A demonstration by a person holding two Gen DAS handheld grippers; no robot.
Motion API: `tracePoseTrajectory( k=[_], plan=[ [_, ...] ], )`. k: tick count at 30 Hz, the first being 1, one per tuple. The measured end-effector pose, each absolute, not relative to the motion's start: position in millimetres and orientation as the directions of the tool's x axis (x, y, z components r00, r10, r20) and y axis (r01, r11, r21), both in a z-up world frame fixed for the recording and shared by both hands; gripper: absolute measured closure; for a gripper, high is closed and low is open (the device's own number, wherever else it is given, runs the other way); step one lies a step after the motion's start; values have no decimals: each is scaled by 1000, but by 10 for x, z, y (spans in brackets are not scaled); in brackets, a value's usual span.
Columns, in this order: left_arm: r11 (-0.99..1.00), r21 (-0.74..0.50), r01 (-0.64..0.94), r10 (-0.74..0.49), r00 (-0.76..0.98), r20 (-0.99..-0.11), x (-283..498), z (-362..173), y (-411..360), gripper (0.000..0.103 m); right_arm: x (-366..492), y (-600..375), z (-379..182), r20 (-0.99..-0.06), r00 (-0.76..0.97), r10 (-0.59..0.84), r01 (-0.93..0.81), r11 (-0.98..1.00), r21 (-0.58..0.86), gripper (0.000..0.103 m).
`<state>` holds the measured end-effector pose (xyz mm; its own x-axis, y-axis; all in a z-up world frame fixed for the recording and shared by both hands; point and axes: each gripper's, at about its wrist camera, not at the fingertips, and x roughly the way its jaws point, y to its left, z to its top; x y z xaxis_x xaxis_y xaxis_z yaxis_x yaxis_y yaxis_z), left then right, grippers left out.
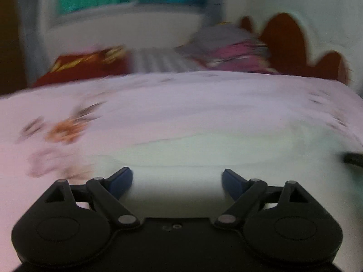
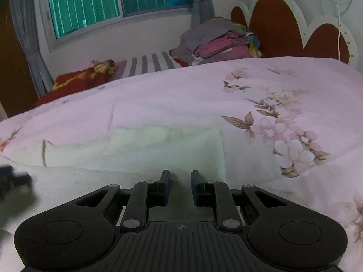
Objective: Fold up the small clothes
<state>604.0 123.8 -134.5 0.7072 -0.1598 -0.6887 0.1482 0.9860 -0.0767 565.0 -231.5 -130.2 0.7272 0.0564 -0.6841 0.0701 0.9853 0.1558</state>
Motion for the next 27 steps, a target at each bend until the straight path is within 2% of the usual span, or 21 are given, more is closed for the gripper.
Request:
tracePoseTrajectory(
  k=[3, 6, 8, 9, 11, 14, 16, 17, 21, 23, 27],
  plan=[
    [975, -196, 106, -212, 711, -670, 6027, -1293, 1551, 20, 5590, -2366, -1269, -691, 722, 38, 74, 988, 133, 85],
    [974, -198, 110, -213, 741, -637, 5844, -1172, 1404, 19, 5538, -2353, -1108, -663, 748, -21, 128, 985, 113, 84],
    [968, -212, 137, -242, 745, -622, 5755, -1160, 1210, 19, 5536, -2213, -1016, -633, 773, 25, 98, 983, 158, 82],
    [969, -198, 145, -239, 743, -626, 5714, -1175, 1070, 19, 5556, -2078, -983, -628, 775, 71, 57, 982, 181, 66],
    [976, -163, 145, -216, 737, -640, 5664, -1215, 892, 19, 5587, -1786, -947, -616, 773, 151, -37, 980, 194, 45],
    [980, -140, 145, -201, 735, -648, 5581, -1295, 754, 18, 5616, -1411, -962, -619, 735, 278, -185, 960, 212, 46],
    [984, -86, 154, -172, 740, -650, 5520, -1337, 739, 18, 5638, -1268, -1051, -652, 689, 317, -243, 948, 205, 60],
    [986, -72, 148, -159, 743, -650, 5486, -1336, 796, 18, 5650, -1244, -1113, -679, 662, 317, -256, 947, 194, 60],
    [992, -23, 122, -108, 760, -641, 5247, -1367, 1109, 17, 5586, -1572, -1145, -692, 697, 186, -135, 982, 129, 61],
    [995, -43, 94, -100, 762, -640, 5140, -1316, 1189, 18, 5547, -1790, -1163, -698, 707, 112, -54, 993, 105, 61],
    [994, -65, 82, -105, 788, -606, 4897, -1185, 1117, 18, 5384, -1897, -1034, -668, 733, 128, -48, 989, 137, 60]
  ],
)
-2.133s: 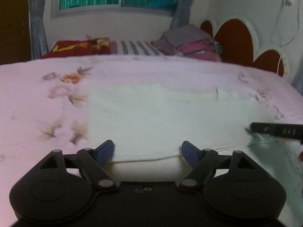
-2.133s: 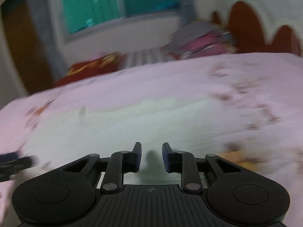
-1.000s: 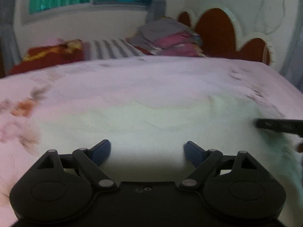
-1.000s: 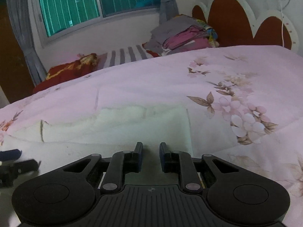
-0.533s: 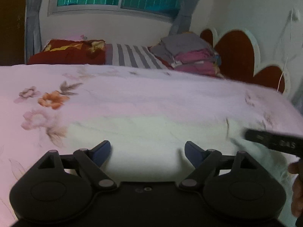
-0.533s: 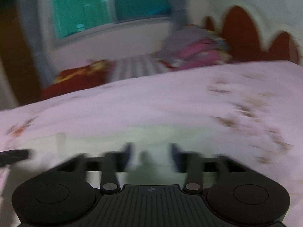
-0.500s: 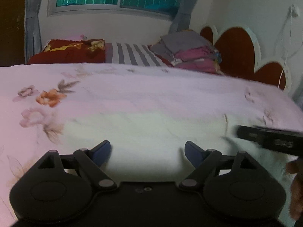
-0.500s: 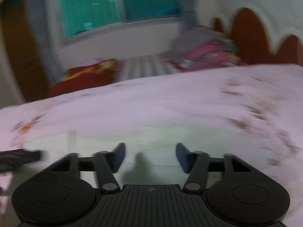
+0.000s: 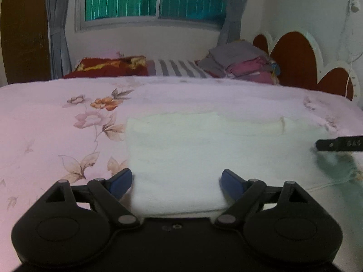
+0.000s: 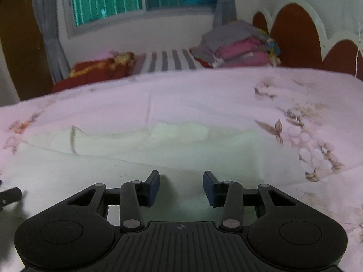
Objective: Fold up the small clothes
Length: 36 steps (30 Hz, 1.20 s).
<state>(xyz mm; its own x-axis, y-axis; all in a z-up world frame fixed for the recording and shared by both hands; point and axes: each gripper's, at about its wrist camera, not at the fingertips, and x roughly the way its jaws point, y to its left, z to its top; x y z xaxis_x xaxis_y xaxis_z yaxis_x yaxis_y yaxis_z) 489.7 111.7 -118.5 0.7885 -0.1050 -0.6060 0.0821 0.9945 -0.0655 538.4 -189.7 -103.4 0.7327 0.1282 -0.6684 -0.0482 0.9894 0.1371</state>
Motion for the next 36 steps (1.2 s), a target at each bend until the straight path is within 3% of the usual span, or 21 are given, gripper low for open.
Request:
tracePoseTrajectory(
  k=[6, 11, 13, 17, 22, 27, 30, 36],
  plan=[
    [993, -61, 104, -119, 758, -642, 4890, -1287, 1003, 17, 5144, -1620, -1112, -688, 693, 213, -160, 977, 142, 60],
    [996, -61, 69, -92, 735, -671, 4870, -1312, 1170, 12, 5005, -1910, -1146, -696, 699, 165, -103, 986, 130, 60],
    [993, -104, 56, -112, 732, -672, 4860, -1293, 1238, 16, 4976, -2057, -1129, -699, 697, 162, -76, 985, 152, 60],
    [996, -71, 48, -83, 765, -639, 4815, -1244, 1203, 16, 4917, -2302, -976, -676, 727, 123, 23, 979, 203, 60],
    [995, -86, 52, -97, 732, -675, 4869, -1346, 1234, 13, 4949, -2368, -1080, -752, 658, 43, 72, 990, 120, 61],
    [996, -31, 85, -83, 721, -688, 4819, -1336, 1262, 12, 4820, -2439, -1086, -758, 651, 53, 97, 984, 152, 61],
    [997, 27, 77, -37, 720, -693, 4739, -1336, 1262, 0, 4701, -2487, -987, -739, 671, 57, 126, 974, 189, 60],
    [995, 74, 67, 3, 719, -695, 4541, -1281, 1265, 1, 4328, -2514, -883, -733, 676, 75, 139, 964, 227, 60]
  ],
)
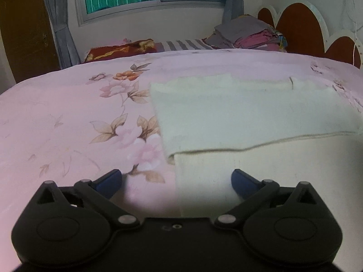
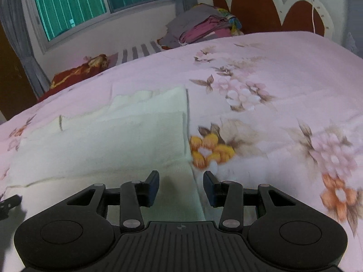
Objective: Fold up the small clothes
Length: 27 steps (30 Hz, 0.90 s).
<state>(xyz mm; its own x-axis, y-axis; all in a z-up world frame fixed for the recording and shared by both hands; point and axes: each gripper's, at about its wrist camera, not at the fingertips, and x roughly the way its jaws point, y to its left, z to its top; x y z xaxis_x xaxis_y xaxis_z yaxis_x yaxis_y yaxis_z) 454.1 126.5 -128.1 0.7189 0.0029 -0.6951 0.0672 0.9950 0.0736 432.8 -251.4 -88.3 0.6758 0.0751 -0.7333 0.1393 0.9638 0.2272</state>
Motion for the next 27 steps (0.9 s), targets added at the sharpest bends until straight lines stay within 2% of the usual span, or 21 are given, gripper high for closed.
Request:
tracePoseTrajectory(
  k=[13, 21, 24, 26, 27],
  plan=[
    [995, 70, 69, -2, 726, -688, 3923, -1093, 1301, 2, 3750, -2381, -743, -729, 661, 176, 65, 955, 290, 60],
    [994, 82, 73, 3, 727, -686, 3167, -1027, 1174, 6, 3112, -2667, -676, -720, 660, 213, 50, 945, 325, 60],
    [995, 67, 80, -11, 718, -696, 2806, -1016, 1177, 10, 2751, -2839, -702, -721, 658, 217, 63, 938, 340, 60],
    [996, 42, 84, -31, 713, -700, 2567, -1010, 1199, 13, 2499, -2927, -702, -722, 657, 218, 75, 934, 350, 43],
    [996, 29, 82, -38, 711, -702, 2453, -1011, 1216, 13, 2367, -2964, -691, -715, 664, 220, 74, 932, 355, 26]
  ],
)
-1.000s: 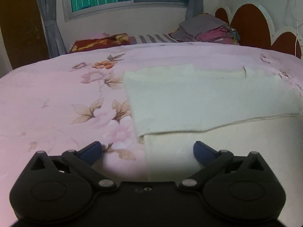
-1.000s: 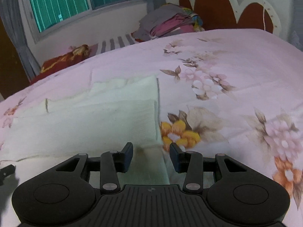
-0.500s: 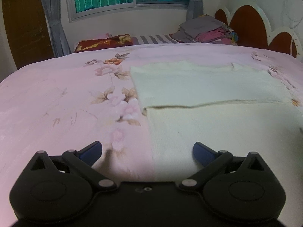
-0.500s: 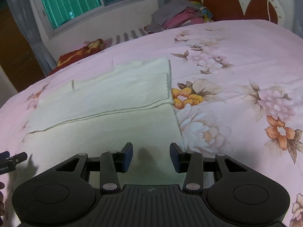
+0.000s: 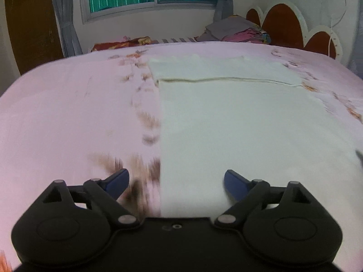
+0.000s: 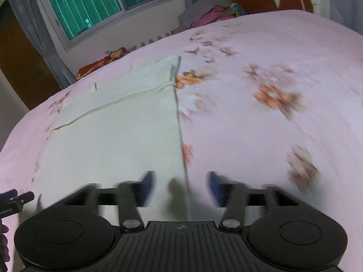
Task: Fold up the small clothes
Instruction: 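Grasp the end of the cream sweater with both tools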
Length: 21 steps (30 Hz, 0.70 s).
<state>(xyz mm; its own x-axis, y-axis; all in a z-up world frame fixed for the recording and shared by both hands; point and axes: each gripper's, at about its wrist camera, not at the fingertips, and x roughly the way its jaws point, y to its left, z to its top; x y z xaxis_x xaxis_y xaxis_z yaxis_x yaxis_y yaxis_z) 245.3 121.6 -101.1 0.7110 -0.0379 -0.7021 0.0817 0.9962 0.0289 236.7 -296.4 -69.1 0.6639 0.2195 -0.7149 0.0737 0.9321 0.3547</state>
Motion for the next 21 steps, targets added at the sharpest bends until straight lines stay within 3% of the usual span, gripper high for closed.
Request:
tracePoseTrajectory(
  k=[6, 10, 13, 18, 21],
  plan=[
    [996, -63, 69, -93, 684, -723, 1923, -1079, 1340, 26, 1703, -3074, -730, -706, 644, 294, 27, 914, 405, 26],
    [991, -131, 41, -124, 670, -732, 1696, -1121, 1447, 30, 1438, -3087, -826, -706, 625, 333, 29, 894, 448, 47],
    [982, -187, 35, -162, 667, -728, 1606, -1113, 1522, 37, 1323, -3115, -878, -693, 628, 353, 42, 874, 484, 48],
    [919, -394, -6, -293, 659, -692, 1566, -1181, 1735, 45, 1303, -3169, -900, -660, 624, 419, 43, 825, 564, 48],
    [858, -513, -33, -372, 648, -665, 1568, -1238, 1814, 59, 1338, -3193, -935, -636, 618, 463, 43, 787, 615, 49]
  ],
)
